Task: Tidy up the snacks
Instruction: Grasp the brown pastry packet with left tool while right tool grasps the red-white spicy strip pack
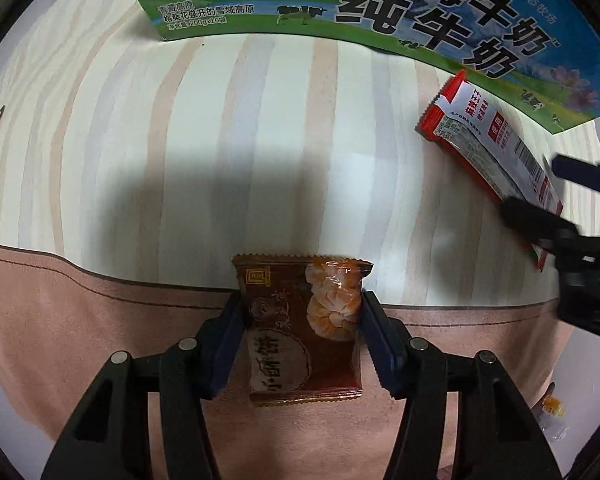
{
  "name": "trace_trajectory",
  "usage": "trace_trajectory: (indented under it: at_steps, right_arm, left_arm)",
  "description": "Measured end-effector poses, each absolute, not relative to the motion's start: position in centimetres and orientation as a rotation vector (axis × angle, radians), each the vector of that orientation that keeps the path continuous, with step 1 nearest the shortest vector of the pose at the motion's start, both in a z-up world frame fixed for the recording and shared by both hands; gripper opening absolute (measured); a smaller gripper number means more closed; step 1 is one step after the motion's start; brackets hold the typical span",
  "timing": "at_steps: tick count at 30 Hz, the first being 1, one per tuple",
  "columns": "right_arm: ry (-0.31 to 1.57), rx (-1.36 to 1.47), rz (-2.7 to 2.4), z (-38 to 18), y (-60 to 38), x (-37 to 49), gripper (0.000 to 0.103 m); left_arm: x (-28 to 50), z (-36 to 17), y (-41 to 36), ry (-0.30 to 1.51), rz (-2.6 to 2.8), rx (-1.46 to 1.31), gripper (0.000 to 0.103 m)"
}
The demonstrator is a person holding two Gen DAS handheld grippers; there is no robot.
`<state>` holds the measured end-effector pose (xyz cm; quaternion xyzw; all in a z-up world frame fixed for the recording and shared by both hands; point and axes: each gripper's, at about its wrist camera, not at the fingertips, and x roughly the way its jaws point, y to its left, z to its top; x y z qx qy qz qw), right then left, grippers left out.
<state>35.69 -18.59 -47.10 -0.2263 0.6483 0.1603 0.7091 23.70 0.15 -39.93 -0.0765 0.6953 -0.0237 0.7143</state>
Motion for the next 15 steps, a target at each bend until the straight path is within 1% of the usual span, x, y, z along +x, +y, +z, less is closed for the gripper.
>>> trace_trajectory:
  at_steps: [1,3,6,10,15]
  right_arm:
    - [1.448,-0.521,0.358,-47.6,-18.3,35.3,0.084]
    - [1.458,-0.521,0.359,-48.1,-18.0,35.4,0.071]
    - [1.481,-0.483,0.322,-48.2,-18.4,34.7,0.066]
    - [1.527,-0.382,0.245,-48.4,-19.9,32.1,0.065]
    - [1.582,-0.087,0.108,-48.3,-23.9,27.7,0.065]
  left_arm:
    - [24.0,-40.0,0.3,1.54,-0.051,-0.169,0.055]
    - [24.1,-40.3,0.0,1.537,-0.049,-0.167,0.055]
    - [23.9,-40.5,0.5,1.535,-0.053,-0.176,0.055]
    - [24.2,-40.4,-0.2,1.532,-0.059,-0.18,0.055]
    - [23.6,-40.4,-0.4,1.541,-0.068,-0.147,0.055]
